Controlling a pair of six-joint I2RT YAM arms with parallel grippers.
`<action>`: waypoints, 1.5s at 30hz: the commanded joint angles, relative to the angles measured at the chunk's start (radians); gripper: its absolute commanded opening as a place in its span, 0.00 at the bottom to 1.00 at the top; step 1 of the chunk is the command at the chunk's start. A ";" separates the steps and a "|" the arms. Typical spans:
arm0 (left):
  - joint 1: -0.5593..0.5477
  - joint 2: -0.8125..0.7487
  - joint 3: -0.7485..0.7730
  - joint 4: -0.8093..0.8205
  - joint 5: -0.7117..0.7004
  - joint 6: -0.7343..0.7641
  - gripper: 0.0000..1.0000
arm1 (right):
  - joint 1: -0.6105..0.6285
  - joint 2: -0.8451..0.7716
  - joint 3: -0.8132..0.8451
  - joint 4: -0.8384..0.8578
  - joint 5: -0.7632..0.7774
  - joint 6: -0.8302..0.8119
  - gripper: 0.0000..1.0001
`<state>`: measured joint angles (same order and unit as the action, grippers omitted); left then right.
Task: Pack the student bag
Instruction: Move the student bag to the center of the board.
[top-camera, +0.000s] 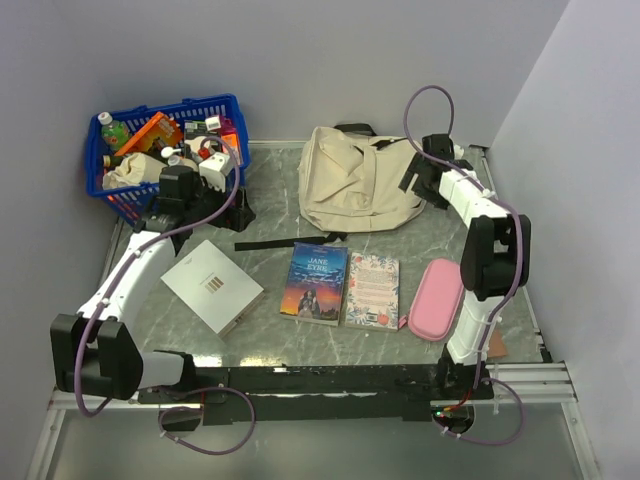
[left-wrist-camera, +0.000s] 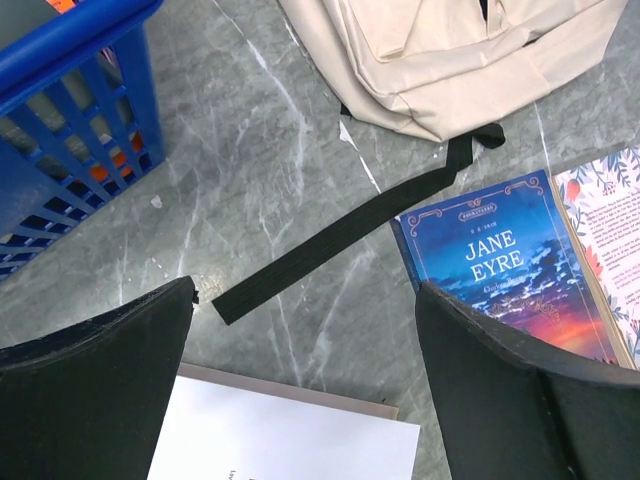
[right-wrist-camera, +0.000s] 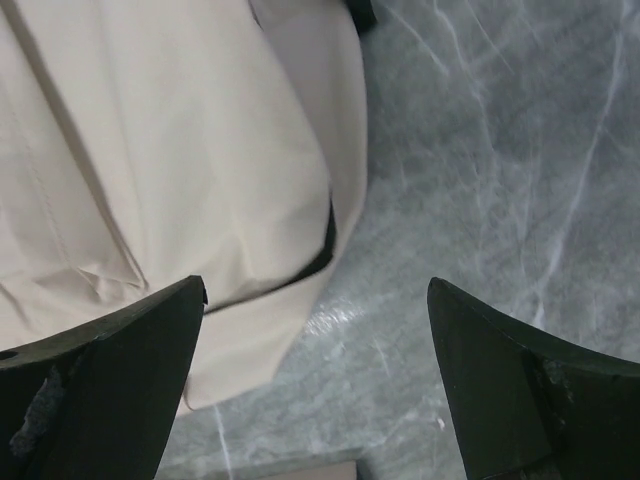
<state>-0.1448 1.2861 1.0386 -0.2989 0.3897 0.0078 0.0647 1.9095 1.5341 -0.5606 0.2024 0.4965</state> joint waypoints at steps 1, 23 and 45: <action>0.004 0.016 0.044 0.001 0.032 0.004 0.96 | -0.009 0.032 0.090 0.019 0.022 -0.027 1.00; 0.017 0.111 0.090 0.010 0.089 -0.040 0.96 | -0.032 0.286 0.368 0.004 -0.106 -0.065 0.67; 0.017 0.022 -0.020 0.049 0.029 -0.058 0.96 | 0.099 -0.002 0.613 -0.019 -0.314 0.263 0.00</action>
<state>-0.1310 1.3529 1.0302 -0.2890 0.4213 -0.0391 0.1150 2.1265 2.1860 -0.6689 -0.1184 0.6525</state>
